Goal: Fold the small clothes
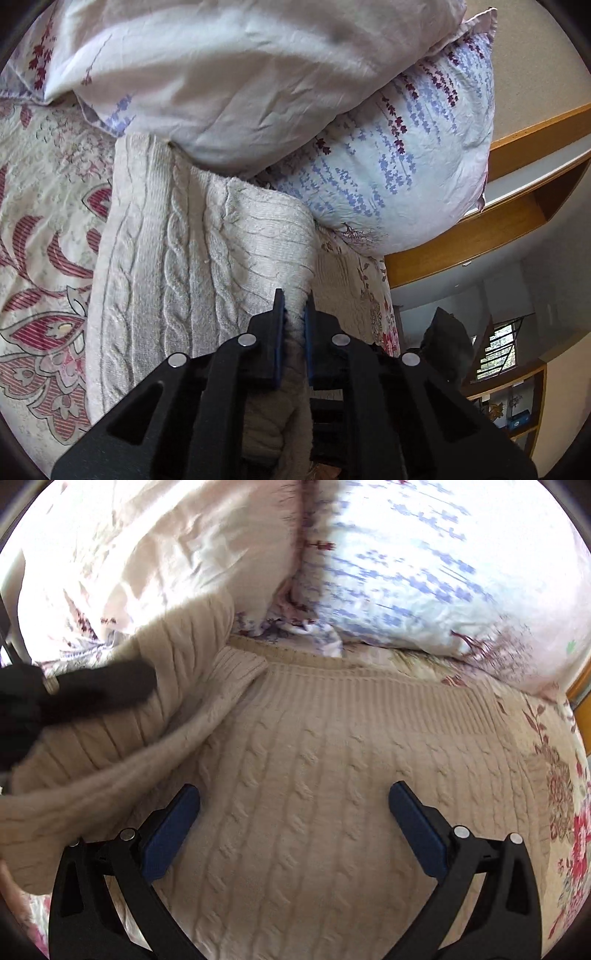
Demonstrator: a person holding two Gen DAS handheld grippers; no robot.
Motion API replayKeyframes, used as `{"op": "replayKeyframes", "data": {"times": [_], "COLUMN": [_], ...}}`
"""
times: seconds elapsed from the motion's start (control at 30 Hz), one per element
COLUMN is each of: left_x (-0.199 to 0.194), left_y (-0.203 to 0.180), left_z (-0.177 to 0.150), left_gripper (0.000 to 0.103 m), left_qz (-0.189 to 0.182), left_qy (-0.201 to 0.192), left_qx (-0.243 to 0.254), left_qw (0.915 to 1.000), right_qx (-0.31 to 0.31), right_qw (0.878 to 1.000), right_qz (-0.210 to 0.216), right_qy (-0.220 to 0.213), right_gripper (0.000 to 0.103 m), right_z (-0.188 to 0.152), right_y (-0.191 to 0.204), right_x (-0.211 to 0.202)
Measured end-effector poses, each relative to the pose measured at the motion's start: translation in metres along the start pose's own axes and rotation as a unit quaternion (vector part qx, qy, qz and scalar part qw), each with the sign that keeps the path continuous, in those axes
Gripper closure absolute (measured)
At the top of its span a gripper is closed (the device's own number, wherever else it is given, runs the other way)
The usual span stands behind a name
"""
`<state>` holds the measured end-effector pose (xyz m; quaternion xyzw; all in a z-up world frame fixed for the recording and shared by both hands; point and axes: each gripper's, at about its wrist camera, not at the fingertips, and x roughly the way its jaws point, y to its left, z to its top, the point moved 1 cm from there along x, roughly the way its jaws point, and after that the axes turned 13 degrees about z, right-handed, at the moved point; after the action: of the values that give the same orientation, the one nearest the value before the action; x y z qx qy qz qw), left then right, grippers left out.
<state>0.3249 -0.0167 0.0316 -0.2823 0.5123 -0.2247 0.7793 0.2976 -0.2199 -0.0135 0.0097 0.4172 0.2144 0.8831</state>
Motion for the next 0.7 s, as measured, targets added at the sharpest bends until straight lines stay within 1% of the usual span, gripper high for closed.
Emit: {"op": "replayKeyframes", "data": {"times": [0.03, 0.1, 0.13, 0.17, 0.2, 0.23, 0.27, 0.3, 0.33, 0.37, 0.4, 0.43, 0.47, 0.5, 0.53, 0.57, 0.6, 0.67, 0.7], "left_x": [0.006, 0.012, 0.011, 0.006, -0.002, -0.013, -0.025, -0.040, -0.055, -0.069, -0.083, -0.095, -0.105, -0.112, -0.117, -0.119, -0.120, -0.116, -0.113], "left_y": [0.005, 0.012, 0.013, 0.012, 0.010, 0.008, 0.007, 0.007, 0.007, 0.008, 0.011, 0.015, 0.020, 0.026, 0.033, 0.041, 0.047, 0.056, 0.061], "left_z": [-0.001, -0.003, -0.004, -0.005, -0.005, -0.005, -0.006, -0.007, -0.010, -0.014, -0.018, -0.023, -0.028, -0.032, -0.036, -0.036, -0.038, -0.039, -0.039], "left_gripper": [0.089, 0.066, 0.061, 0.050, 0.039, 0.035, 0.030, 0.026, 0.023, 0.017, 0.012, 0.011, 0.009, 0.008, 0.008, 0.007, 0.006, 0.006, 0.006], "left_qz": [-0.010, -0.061, -0.086, -0.104, -0.115, -0.119, -0.110, -0.088, -0.055, -0.018, 0.022, 0.061, 0.096, 0.129, 0.157, 0.176, 0.186, 0.195, 0.198], "left_qy": [0.014, 0.042, 0.049, 0.049, 0.042, 0.027, 0.006, -0.021, -0.053, -0.090, -0.127, -0.162, -0.192, -0.217, -0.237, -0.248, -0.254, -0.257, -0.256], "left_qx": [-0.016, -0.049, -0.059, -0.059, -0.053, -0.042, -0.027, -0.011, 0.008, 0.024, 0.036, 0.045, 0.052, 0.056, 0.057, 0.056, 0.056, 0.057, 0.057], "left_qw": [0.9997, 0.9960, 0.9933, 0.9916, 0.9911, 0.9917, 0.9935, 0.9959, 0.9970, 0.9955, 0.9910, 0.9838, 0.9753, 0.9660, 0.9570, 0.9511, 0.9476, 0.9447, 0.9444], "right_qx": [0.015, 0.047, 0.059, 0.068, 0.076, 0.081, 0.083, 0.085, 0.088, 0.088, 0.089, 0.094, 0.101, 0.110, 0.120, 0.133, 0.155, 0.194, 0.208], "right_qw": [1.000, 0.999, 0.998, 0.997, 0.995, 0.993, 0.991, 0.988, 0.982, 0.973, 0.960, 0.946, 0.938, 0.939, 0.943, 0.944, 0.940, 0.927, 0.922], "right_qz": [0.003, -0.010, -0.019, -0.019, -0.010, 0.006, 0.028, 0.058, 0.093, 0.132, 0.177, 0.219, 0.248, 0.261, 0.271, 0.283, 0.296, 0.321, 0.325], "right_qy": [-0.005, -0.017, -0.024, -0.039, -0.059, -0.080, -0.097, -0.116, -0.140, -0.168, -0.196, -0.218, -0.219, -0.195, -0.151, -0.109, -0.075, -0.026, -0.006], "right_gripper": [0.001, 0.001, 0.001, 0.001, 0.001, 0.001, 0.001, 0.001, 0.001, 0.001, 0.001, 0.001, 0.001, 0.001, 0.001, 0.004, 0.011, 0.040, 0.047], "right_z": [-0.001, -0.003, -0.003, -0.004, -0.004, -0.005, -0.005, -0.004, -0.003, -0.005, -0.007, -0.009, -0.008, -0.003, 0.002, 0.006, 0.008, 0.002, 0.002], "right_y": [-0.011, -0.035, -0.048, -0.059, -0.066, -0.073, -0.075, -0.076, -0.074, -0.071, -0.071, -0.067, -0.067, -0.065, -0.051, -0.050, -0.049, -0.042, -0.041], "right_x": [-0.007, -0.023, -0.032, -0.043, -0.055, -0.068, -0.079, -0.089, -0.099, -0.106, -0.110, -0.113, -0.110, -0.102, -0.088, -0.073, -0.057, -0.032, -0.020]}}
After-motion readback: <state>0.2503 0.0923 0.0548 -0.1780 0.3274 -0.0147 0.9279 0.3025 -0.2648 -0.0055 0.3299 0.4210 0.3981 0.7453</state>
